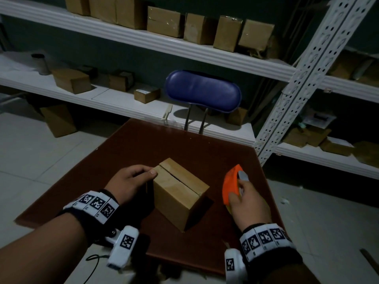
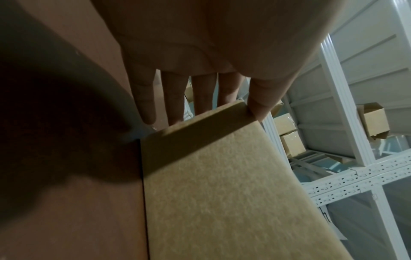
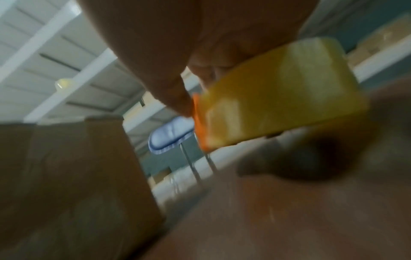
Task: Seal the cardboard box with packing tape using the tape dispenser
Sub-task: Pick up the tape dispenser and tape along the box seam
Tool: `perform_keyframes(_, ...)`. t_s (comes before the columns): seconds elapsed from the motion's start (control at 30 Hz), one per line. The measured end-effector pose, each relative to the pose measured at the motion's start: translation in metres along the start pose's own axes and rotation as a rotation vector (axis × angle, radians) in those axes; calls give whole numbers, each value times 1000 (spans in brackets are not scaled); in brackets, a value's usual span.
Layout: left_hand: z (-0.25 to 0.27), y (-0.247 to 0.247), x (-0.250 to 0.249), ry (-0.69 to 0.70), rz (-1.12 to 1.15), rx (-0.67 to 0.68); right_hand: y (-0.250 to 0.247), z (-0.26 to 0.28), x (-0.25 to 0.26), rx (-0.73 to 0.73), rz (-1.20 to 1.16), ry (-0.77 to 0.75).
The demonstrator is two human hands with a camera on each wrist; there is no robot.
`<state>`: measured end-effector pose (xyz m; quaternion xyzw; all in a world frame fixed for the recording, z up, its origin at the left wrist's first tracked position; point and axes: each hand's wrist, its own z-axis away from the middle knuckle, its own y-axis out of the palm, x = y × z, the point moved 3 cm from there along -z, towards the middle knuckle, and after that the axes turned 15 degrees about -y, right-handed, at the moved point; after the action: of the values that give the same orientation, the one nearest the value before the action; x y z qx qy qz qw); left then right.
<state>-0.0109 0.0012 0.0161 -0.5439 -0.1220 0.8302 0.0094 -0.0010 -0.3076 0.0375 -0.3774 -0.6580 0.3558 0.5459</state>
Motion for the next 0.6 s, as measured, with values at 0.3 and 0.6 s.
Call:
perform_keyframes(0.3,5,3,-4,17,-39,-11,-41,-4,-3,-426,-920,271)
perform_keyframes(0.6,17,10,-16,119,-109,-44,-62,8,26,-268,-1015,11)
